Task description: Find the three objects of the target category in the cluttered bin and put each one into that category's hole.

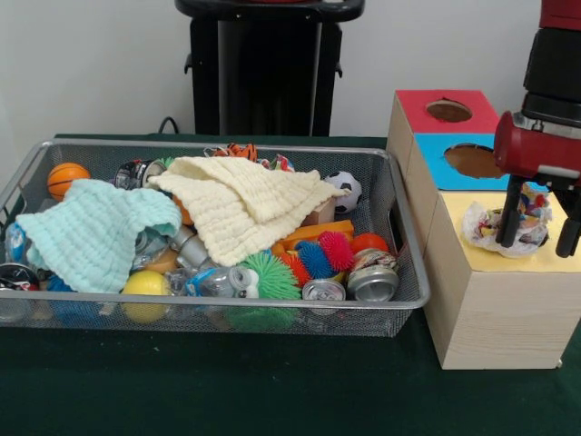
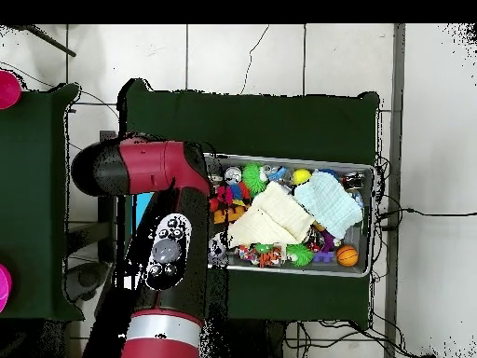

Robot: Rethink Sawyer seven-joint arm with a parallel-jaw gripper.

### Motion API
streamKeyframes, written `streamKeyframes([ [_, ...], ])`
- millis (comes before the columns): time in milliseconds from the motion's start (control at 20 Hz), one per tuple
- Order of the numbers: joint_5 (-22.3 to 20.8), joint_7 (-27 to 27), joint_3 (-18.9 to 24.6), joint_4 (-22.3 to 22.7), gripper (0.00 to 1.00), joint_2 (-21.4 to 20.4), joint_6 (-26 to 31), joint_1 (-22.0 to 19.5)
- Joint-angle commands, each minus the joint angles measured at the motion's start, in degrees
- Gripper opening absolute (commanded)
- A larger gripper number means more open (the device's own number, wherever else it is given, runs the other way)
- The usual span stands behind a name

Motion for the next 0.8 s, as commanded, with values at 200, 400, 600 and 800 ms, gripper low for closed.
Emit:
streamKeyframes([
  [200,2.75,13.43,1.04,4.34,1.0,2.32,1.07,0.49],
  [400,3.27,13.3,0.55,3.69,1.0,2.6,1.55,0.97],
  [600,3.82,13.23,0.13,3.39,1.0,2.83,1.73,1.44],
  [800,4.14,13.25,-0.42,2.43,1.0,3.47,2.46,1.96],
])
